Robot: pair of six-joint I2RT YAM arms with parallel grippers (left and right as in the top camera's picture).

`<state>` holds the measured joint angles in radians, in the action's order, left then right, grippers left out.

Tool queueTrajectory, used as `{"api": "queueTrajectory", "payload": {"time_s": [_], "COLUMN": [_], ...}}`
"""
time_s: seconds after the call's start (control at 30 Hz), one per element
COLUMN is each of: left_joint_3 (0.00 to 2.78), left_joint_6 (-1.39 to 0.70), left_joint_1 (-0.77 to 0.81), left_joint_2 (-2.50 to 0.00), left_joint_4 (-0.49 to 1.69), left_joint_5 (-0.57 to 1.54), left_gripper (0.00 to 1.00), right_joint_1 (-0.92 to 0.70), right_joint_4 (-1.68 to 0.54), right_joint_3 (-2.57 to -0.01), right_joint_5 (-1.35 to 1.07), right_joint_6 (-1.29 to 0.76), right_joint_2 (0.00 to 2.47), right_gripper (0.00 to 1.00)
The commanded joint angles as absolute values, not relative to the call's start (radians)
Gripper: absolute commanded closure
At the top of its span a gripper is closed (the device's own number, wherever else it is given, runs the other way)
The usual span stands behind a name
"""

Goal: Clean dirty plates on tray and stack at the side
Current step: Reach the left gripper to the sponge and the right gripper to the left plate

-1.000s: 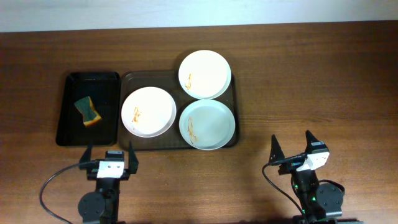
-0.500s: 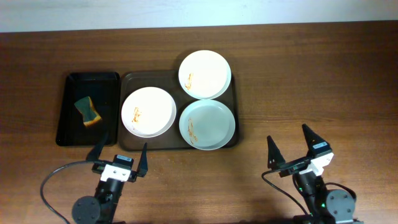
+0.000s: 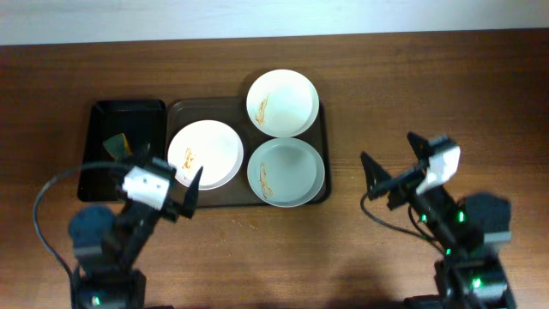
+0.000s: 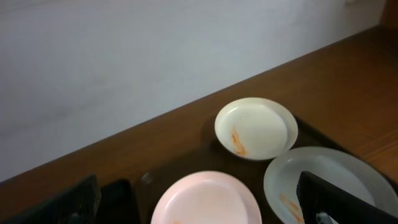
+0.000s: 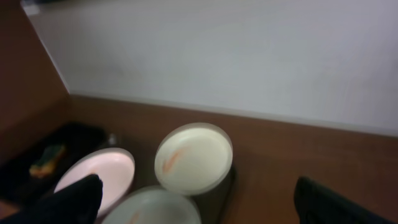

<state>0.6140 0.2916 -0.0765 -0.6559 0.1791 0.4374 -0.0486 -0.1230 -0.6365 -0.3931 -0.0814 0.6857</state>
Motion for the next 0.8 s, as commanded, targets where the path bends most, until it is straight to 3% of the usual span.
{"api": "queueTrajectory", "payload": {"time_s": [0.0, 0.37, 0.63, 0.77], "left_joint_3": [0.780, 1.462, 1.562, 1.562], "left_joint_6": [0.282, 0.294, 0.281, 0.282], "left_joint_1": [-0.072, -0.073, -0.073, -0.073], "left_joint_2": [-0.833, -1.461, -1.654, -1.665], "left_joint_4": [0.271, 0.867, 0.933, 0.952], "left_joint_5": [0.499, 0.535, 0.545, 0.533], "left_gripper": [0.01, 0.01, 0.01, 0.01], "right_joint_1": [-0.055, -0.052, -0.072, -0.174], "right_joint_4": [-0.252, -0.868, -0.775, -0.727], "right_joint_3": [-0.835, -1.449, -1.486, -1.493], "right_joint_5": [-0.416, -0.416, -0.476, -0.408], "right_joint_6": [-0.082, -0.082, -0.112, -0.208], "right_joint_2": [0.852, 1.418, 1.590, 1.663], "right_gripper": [0.02, 0.02, 0.01, 0.02]}}
